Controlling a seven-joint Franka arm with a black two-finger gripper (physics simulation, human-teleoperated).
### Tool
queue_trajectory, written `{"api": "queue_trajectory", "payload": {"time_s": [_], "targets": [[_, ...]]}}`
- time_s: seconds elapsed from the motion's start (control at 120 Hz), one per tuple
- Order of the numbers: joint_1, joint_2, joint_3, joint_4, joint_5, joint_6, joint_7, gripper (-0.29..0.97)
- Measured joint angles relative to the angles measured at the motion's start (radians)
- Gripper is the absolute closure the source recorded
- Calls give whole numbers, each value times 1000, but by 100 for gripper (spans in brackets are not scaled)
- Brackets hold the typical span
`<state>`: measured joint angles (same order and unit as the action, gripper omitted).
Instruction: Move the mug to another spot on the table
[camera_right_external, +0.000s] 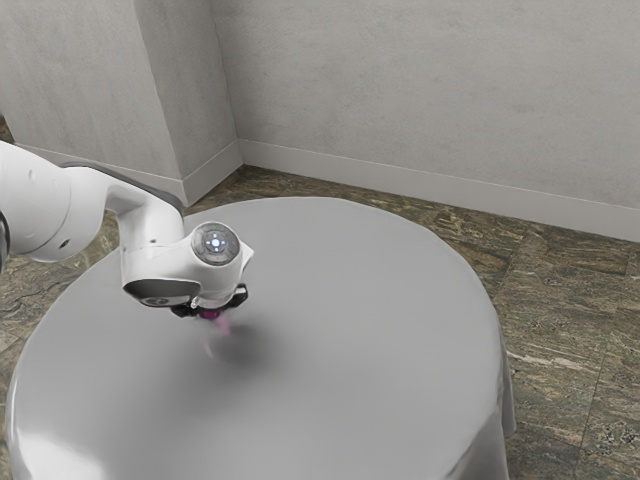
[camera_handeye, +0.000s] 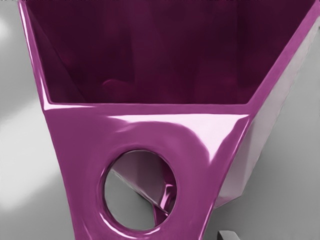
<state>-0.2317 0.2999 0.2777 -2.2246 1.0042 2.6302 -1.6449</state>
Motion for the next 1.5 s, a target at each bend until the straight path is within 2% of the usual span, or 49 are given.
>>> {"api": "queue_trajectory", "payload": {"time_s": [0.625,0.933,1.233,1.5], "targets": [[-2,-2,-1,0,-2,-4,45,64],[-11,-15,-10,42,-16,-2,53,67],[-79,-25,-17,44,-74,-4,52,68],[-142,-43,-17,42,-87,-30,43,68]]}}
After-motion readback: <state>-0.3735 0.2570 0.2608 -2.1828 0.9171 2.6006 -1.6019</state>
